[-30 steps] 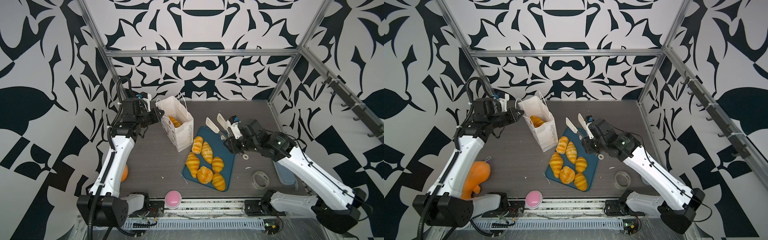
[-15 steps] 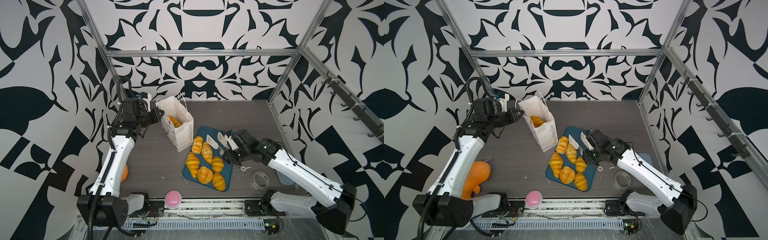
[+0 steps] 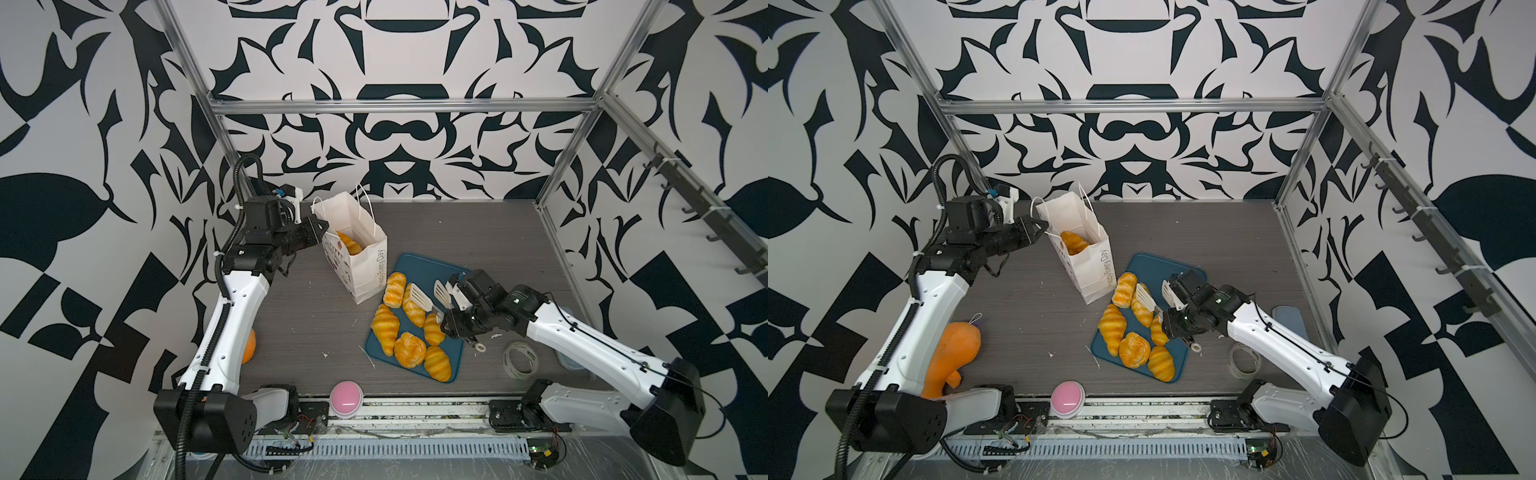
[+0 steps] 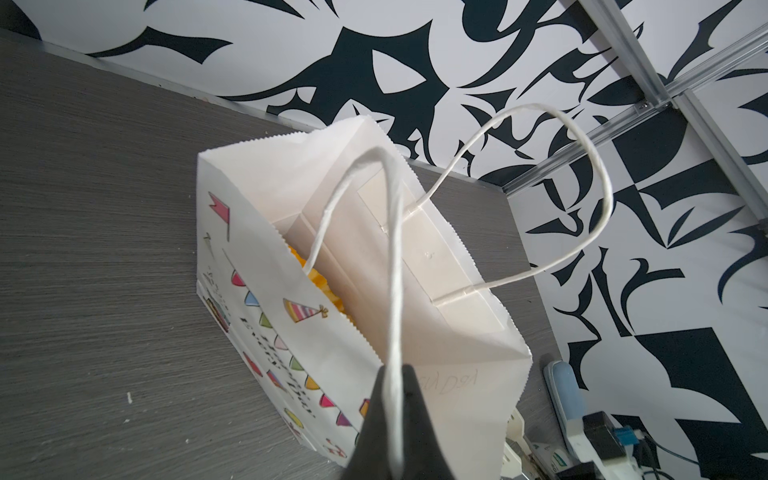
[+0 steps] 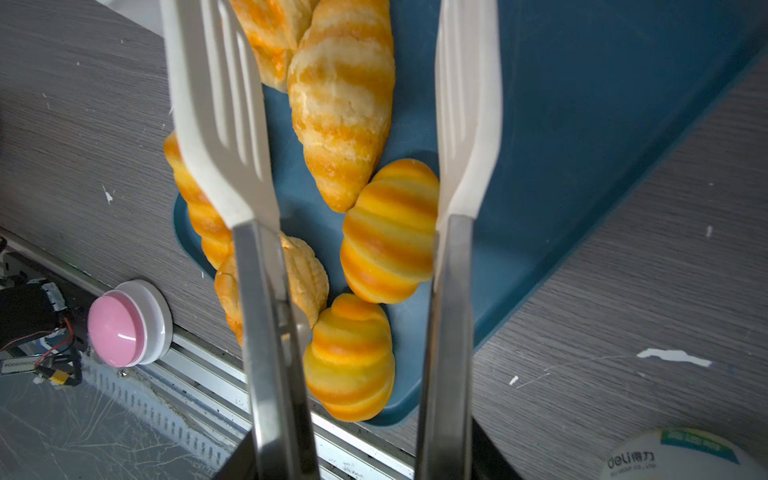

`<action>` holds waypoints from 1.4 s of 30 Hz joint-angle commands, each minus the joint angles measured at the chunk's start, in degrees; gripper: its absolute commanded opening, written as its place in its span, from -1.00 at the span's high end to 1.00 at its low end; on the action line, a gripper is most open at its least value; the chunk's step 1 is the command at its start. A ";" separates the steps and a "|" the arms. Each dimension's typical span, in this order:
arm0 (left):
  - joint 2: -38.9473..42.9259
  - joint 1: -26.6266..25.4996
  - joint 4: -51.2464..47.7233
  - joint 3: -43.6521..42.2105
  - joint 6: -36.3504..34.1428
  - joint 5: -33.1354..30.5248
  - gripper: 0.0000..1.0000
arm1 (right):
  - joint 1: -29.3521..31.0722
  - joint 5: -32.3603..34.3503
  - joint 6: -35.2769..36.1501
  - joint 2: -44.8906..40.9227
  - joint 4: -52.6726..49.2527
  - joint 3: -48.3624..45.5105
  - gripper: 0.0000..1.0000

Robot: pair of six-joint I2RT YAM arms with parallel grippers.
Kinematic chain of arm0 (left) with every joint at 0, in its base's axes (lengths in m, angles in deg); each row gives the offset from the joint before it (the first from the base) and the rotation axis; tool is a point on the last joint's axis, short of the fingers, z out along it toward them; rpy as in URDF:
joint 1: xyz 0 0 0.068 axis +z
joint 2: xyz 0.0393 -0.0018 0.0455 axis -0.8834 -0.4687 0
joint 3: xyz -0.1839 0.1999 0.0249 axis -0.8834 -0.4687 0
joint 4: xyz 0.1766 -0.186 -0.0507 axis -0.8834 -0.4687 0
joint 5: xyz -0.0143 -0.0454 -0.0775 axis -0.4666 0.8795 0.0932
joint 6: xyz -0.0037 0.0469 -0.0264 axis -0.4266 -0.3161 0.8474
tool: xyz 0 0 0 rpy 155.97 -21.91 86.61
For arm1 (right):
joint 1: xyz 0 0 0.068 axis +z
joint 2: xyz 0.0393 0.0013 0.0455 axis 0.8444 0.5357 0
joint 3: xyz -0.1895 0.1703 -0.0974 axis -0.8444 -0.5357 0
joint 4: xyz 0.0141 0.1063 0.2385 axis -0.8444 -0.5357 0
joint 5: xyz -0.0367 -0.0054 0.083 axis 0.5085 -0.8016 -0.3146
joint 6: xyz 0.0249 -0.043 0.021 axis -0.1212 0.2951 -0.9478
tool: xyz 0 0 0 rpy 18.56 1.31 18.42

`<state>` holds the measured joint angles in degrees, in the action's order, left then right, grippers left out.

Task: Place the fake bread into the paper bag
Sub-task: 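Lower the tongs onto the tray and pinch a golden croissant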

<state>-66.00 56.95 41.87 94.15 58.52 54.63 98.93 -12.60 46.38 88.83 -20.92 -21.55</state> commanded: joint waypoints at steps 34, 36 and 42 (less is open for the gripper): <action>-0.38 0.27 0.30 -1.07 0.03 0.34 1.00 | 0.08 -4.36 -0.12 8.21 8.20 -1.43 -0.08; -0.30 0.36 0.27 -0.94 -0.04 0.23 1.00 | 0.06 -3.98 -0.06 8.20 7.86 -1.53 -0.07; -0.34 0.36 0.27 -0.98 0.05 0.33 1.00 | 0.06 -4.19 -0.05 8.06 7.95 -1.96 0.03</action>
<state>-66.04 57.12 41.87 94.13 58.54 54.63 98.95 -16.32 46.23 97.75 -13.84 -23.41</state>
